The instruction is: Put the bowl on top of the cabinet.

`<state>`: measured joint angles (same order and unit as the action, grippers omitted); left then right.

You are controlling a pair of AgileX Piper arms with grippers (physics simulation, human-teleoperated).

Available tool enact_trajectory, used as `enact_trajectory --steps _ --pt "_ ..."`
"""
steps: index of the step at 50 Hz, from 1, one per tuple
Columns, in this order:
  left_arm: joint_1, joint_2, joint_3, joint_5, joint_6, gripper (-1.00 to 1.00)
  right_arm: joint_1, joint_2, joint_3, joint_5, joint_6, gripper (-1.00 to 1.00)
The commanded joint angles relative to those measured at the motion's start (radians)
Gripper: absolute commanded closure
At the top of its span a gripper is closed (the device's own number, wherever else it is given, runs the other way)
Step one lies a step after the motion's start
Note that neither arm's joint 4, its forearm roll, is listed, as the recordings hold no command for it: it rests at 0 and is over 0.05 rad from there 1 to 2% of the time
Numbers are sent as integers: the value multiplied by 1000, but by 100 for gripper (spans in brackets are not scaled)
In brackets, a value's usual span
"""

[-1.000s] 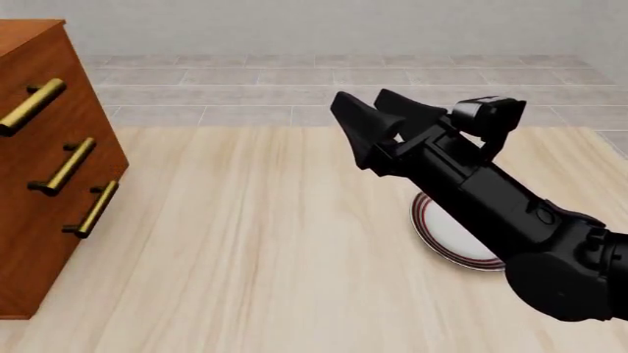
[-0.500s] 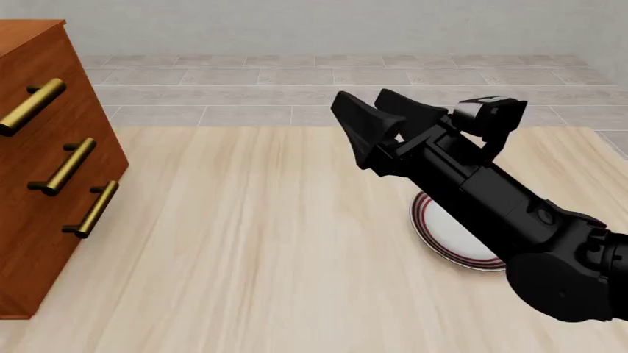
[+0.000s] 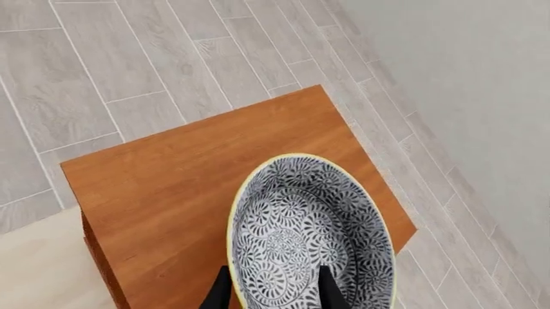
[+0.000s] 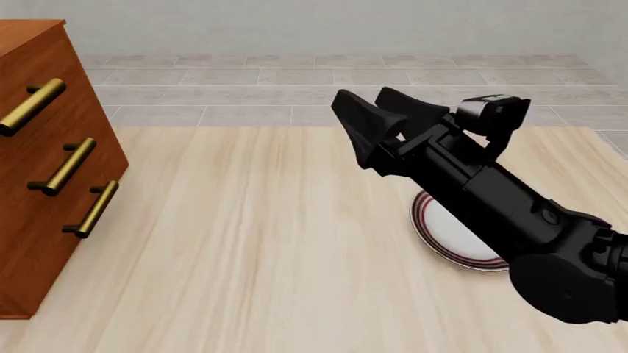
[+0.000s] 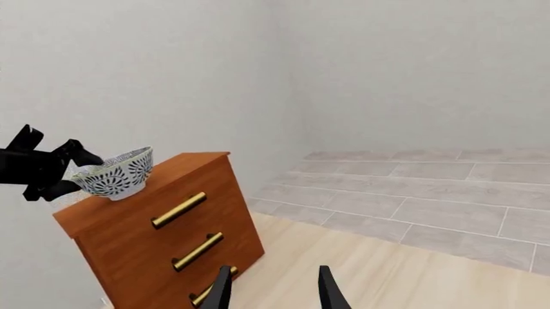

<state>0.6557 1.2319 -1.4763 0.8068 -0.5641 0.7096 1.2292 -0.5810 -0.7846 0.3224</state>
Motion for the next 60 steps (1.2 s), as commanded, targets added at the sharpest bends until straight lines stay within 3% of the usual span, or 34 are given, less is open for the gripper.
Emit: enact_trajectory --steps 1,20,60 --pt "25 -10 -24 13 9 -100 3 -10 2 4 -1 -100" --pt "77 -41 -41 37 18 -100 10 -19 1 8 -3 -100" --pt "78 -85 -215 137 0 -100 12 -62 12 19 -2 -100"
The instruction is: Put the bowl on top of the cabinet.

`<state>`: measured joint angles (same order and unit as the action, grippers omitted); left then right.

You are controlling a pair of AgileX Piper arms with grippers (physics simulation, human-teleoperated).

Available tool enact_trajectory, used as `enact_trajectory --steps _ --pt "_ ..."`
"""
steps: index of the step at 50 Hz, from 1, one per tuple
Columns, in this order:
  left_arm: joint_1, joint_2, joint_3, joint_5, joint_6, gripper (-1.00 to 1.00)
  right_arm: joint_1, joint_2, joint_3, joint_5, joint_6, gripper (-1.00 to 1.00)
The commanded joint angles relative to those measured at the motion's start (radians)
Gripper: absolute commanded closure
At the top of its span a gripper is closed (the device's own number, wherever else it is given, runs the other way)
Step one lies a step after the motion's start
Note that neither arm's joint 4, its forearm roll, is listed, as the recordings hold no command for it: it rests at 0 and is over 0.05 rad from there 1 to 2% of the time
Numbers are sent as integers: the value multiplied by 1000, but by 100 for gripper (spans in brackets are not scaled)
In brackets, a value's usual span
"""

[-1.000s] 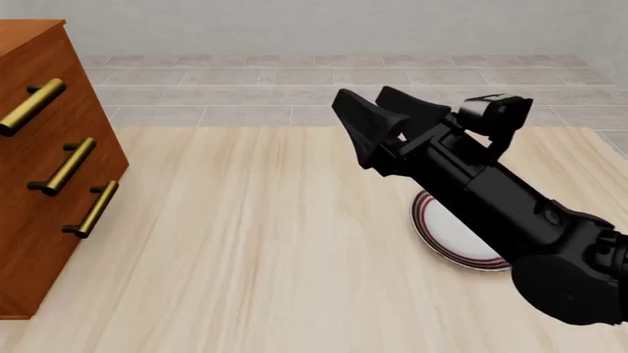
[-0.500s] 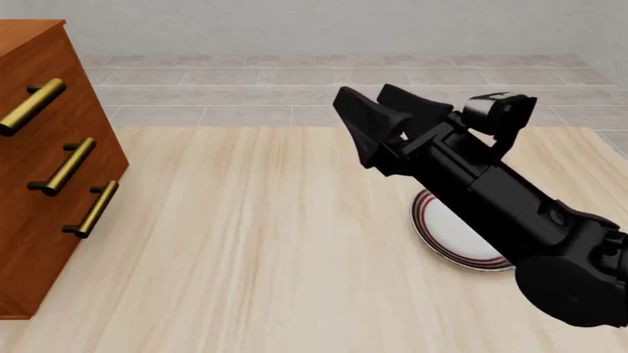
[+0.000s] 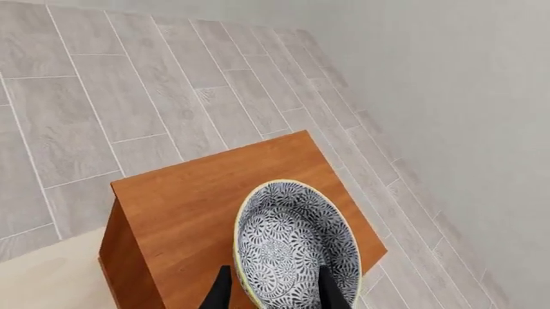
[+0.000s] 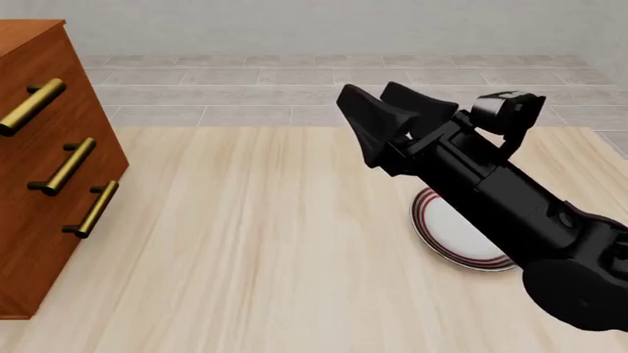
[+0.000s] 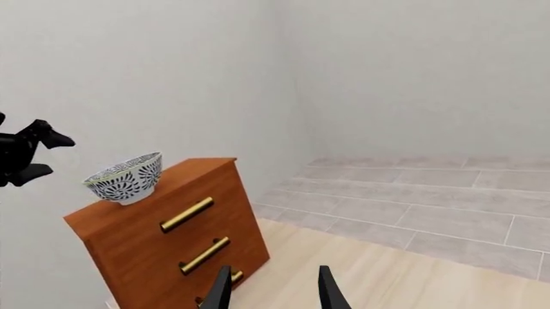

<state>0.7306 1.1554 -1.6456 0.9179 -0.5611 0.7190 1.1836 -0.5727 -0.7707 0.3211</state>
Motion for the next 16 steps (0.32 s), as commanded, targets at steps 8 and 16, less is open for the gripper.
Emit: enact_trajectory --steps 8,16 --pt "4 -12 -71 35 2 -100 -2 -30 3 10 2 -100" --pt "-4 -12 -98 41 9 -100 -1 -34 3 7 6 -100"
